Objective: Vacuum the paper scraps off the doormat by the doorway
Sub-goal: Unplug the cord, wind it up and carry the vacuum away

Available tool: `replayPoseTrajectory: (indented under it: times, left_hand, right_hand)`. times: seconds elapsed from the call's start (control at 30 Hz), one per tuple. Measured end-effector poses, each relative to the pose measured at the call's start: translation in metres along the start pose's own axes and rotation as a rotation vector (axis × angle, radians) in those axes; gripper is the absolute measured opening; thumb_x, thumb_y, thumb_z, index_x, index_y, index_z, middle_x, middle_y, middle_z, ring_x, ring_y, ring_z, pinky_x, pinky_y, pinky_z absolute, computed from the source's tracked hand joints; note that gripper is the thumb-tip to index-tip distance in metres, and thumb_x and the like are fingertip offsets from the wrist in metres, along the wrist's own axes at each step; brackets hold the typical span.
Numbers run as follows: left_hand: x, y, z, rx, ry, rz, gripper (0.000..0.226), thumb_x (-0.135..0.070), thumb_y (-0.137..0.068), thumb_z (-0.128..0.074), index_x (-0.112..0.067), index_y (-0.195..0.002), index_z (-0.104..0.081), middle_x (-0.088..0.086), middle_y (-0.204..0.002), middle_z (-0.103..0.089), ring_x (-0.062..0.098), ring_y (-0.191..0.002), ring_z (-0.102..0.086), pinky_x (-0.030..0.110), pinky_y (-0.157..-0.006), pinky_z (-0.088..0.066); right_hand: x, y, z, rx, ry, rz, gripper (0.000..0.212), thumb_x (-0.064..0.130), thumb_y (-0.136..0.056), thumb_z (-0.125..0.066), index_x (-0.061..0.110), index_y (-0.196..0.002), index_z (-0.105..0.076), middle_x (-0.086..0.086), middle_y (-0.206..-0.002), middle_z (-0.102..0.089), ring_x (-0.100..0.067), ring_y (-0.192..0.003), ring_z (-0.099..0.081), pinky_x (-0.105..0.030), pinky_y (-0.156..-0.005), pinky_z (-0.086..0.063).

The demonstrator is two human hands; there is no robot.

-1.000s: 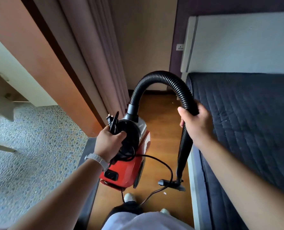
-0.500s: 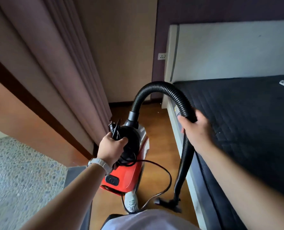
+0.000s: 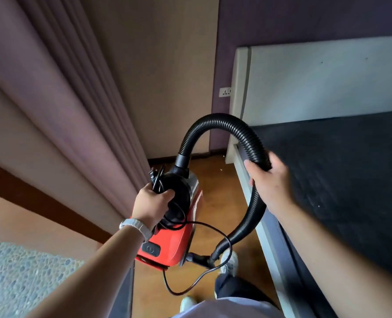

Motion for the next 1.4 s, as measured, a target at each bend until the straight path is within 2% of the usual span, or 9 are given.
replayPoseTrajectory:
  times: [0.33,0.5,0.63,0.8,0.93,1.13,1.27,1.33,1.4]
  left_hand:
    - [-0.060,-0.093,-0.066,-0.083,0.011,0.088,0.012,-0.018,-0.081,-0.072,-0.009,-0.084,-0.065,0.004,-0.054,-0.061,0.013,-0.041,-0.054,0.023,-0.041,-0.044]
    - [-0.103,-0.142,-0.101,-0.150,-0.028,0.097,0.009,-0.018,-0.082,-0.071,-0.011,-0.084,-0.065,0.004,-0.054,-0.061,0.010,-0.039,-0.053,0.022,-0.039,-0.044]
    - [-0.126,-0.172,-0.116,-0.166,-0.012,0.105,0.007,-0.019,-0.084,-0.070,-0.016,-0.088,-0.066,0.007,-0.063,-0.067,0.016,-0.051,-0.060,0.022,-0.045,-0.048]
    - [-0.143,-0.214,-0.129,-0.171,-0.020,0.129,0.008,-0.019,-0.083,-0.071,-0.013,-0.085,-0.066,0.006,-0.058,-0.064,0.015,-0.048,-0.058,0.023,-0.046,-0.047]
    - [-0.142,-0.248,-0.139,-0.115,-0.042,0.151,0.011,-0.020,-0.084,-0.072,-0.010,-0.085,-0.066,0.004,-0.055,-0.064,0.007,-0.039,-0.055,0.018,-0.038,-0.043]
    - [-0.138,-0.316,-0.148,-0.003,0.010,0.196,0.011,-0.017,-0.084,-0.072,-0.009,-0.088,-0.064,0.005,-0.052,-0.062,0.010,-0.039,-0.055,0.020,-0.038,-0.042]
    - [-0.140,-0.359,-0.148,0.096,0.036,0.173,0.008,-0.002,-0.087,-0.067,-0.006,-0.083,-0.061,0.004,-0.049,-0.054,0.003,-0.032,-0.047,0.016,-0.035,-0.037]
    - [-0.136,-0.384,-0.151,0.142,0.051,0.181,0.009,-0.004,-0.086,-0.068,-0.007,-0.091,-0.061,0.005,-0.056,-0.059,0.006,-0.038,-0.053,0.017,-0.039,-0.041]
    - [-0.124,-0.412,-0.158,0.150,0.049,0.187,0.026,-0.021,-0.076,-0.074,-0.014,-0.099,-0.064,0.008,-0.070,-0.068,0.020,-0.058,-0.066,0.029,-0.056,-0.055]
  right_hand:
    - [-0.032,-0.161,-0.034,0.107,-0.061,-0.051,0.015,0.029,-0.089,-0.071,0.018,-0.096,-0.065,-0.004,-0.067,-0.065,-0.011,-0.051,-0.059,-0.021,-0.047,-0.045]
    - [-0.045,-0.244,-0.045,0.134,-0.161,-0.070,0.012,0.023,-0.086,-0.073,0.019,-0.090,-0.063,0.001,-0.057,-0.058,-0.017,-0.045,-0.055,-0.032,-0.049,-0.047]
    - [-0.044,-0.291,-0.051,0.192,-0.177,-0.067,0.012,0.025,-0.085,-0.072,0.022,-0.093,-0.065,0.002,-0.059,-0.060,-0.020,-0.050,-0.057,-0.034,-0.050,-0.048]
    - [-0.045,-0.334,-0.062,0.224,-0.145,-0.044,0.015,0.022,-0.087,-0.072,0.022,-0.101,-0.066,0.004,-0.064,-0.063,-0.017,-0.051,-0.059,-0.030,-0.050,-0.047]
    - [-0.057,-0.363,-0.072,0.215,-0.125,-0.092,0.018,0.019,-0.088,-0.072,0.018,-0.105,-0.065,0.002,-0.066,-0.061,-0.017,-0.051,-0.058,-0.029,-0.049,-0.046]
    - [-0.060,-0.397,-0.100,0.224,-0.006,-0.087,0.014,0.017,-0.088,-0.072,0.022,-0.099,-0.063,-0.011,-0.073,-0.065,-0.017,-0.056,-0.059,-0.039,-0.054,-0.052]
    - [-0.054,-0.419,-0.124,0.192,0.055,-0.152,0.016,0.016,-0.089,-0.069,0.027,-0.098,-0.061,-0.004,-0.071,-0.062,-0.011,-0.056,-0.058,-0.029,-0.054,-0.050]
    - [-0.056,-0.433,-0.139,0.177,0.111,-0.175,0.017,0.018,-0.090,-0.068,0.031,-0.098,-0.059,0.000,-0.071,-0.063,-0.008,-0.055,-0.058,-0.022,-0.052,-0.049]
    - [-0.064,-0.448,-0.154,0.143,0.154,-0.206,0.016,0.020,-0.090,-0.068,0.030,-0.099,-0.059,0.004,-0.068,-0.064,-0.006,-0.054,-0.060,-0.017,-0.050,-0.049]
Point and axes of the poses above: each hand's wrist, its own y-axis away from the middle knuckle, its own z-axis out of the back of the hand, x = y × z, the point moved 1 cm from there along -y, towards the middle knuckle
